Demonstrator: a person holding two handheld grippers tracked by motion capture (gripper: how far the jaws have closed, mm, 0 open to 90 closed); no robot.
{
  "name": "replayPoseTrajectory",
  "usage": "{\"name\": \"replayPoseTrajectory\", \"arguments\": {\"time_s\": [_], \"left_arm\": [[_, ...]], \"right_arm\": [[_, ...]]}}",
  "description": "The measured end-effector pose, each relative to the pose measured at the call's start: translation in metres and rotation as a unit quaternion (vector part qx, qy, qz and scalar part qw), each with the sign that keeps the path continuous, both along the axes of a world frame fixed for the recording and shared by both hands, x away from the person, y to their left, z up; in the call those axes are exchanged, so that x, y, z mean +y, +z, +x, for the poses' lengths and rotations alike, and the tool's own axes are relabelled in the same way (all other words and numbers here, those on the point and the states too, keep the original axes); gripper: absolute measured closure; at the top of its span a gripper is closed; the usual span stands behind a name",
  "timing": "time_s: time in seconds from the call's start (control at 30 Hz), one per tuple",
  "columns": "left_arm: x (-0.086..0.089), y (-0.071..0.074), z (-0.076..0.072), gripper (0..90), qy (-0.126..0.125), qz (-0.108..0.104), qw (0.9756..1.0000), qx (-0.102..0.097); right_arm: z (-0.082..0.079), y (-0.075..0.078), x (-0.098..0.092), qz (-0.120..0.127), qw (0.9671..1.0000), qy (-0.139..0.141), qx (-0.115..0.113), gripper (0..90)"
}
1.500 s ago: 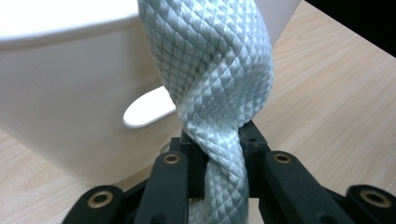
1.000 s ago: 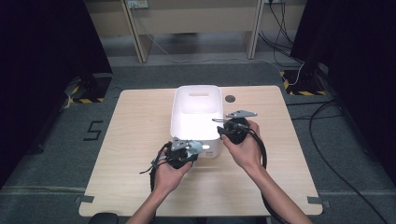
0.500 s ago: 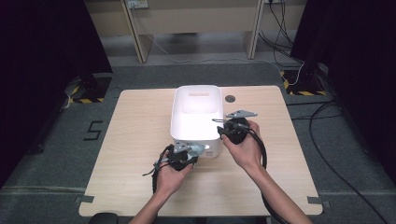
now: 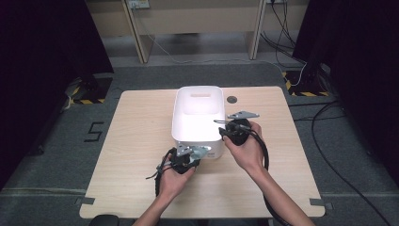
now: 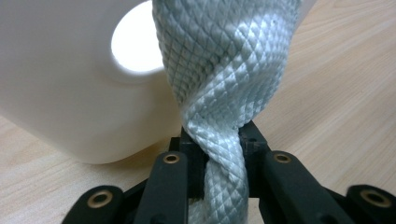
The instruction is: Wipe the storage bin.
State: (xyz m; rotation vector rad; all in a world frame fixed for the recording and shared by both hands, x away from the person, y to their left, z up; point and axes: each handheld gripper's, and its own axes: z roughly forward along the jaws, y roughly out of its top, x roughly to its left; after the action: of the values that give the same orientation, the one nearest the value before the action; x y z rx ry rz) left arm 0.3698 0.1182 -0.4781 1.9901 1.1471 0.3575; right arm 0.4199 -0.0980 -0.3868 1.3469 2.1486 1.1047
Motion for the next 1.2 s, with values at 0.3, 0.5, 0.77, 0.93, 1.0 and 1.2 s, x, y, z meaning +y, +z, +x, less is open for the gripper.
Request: {"name": "replayPoseTrajectory", "arguments": {"time_s": [0.3, 0.5, 0.77, 0.93, 1.0, 1.2], "left_arm": [[-0.001, -0.003, 0.001, 76.8, 0.002, 0.003, 1.0000, 0.002], [-0.001, -0.006, 0.001, 76.8, 0.001, 0.005, 1.0000, 0.006], [-0.003, -0.011, 0.002, 76.8, 0.001, 0.009, 0.9999, 0.013], [-0.003, -0.012, 0.003, 76.8, 0.001, 0.010, 0.9999, 0.014], [-0.003, -0.012, 0.003, 76.8, 0.002, 0.010, 0.9998, 0.014], [-0.005, -0.016, 0.003, 76.8, 0.003, 0.013, 0.9998, 0.017]], "right_arm": [[0.000, 0.000, 0.000, -0.001, 1.0000, 0.000, 0.000, 69.1], [0.000, 0.000, 0.000, -0.002, 1.0000, 0.000, 0.000, 69.1], [0.000, 0.000, 0.000, -0.002, 1.0000, 0.000, 0.000, 69.0], [0.000, 0.000, 0.000, -0.002, 1.0000, 0.000, 0.000, 69.0], [0.000, 0.000, 0.000, -0.001, 1.0000, 0.000, 0.000, 69.0], [0.000, 0.000, 0.000, -0.002, 1.0000, 0.001, -0.001, 69.0]]}}
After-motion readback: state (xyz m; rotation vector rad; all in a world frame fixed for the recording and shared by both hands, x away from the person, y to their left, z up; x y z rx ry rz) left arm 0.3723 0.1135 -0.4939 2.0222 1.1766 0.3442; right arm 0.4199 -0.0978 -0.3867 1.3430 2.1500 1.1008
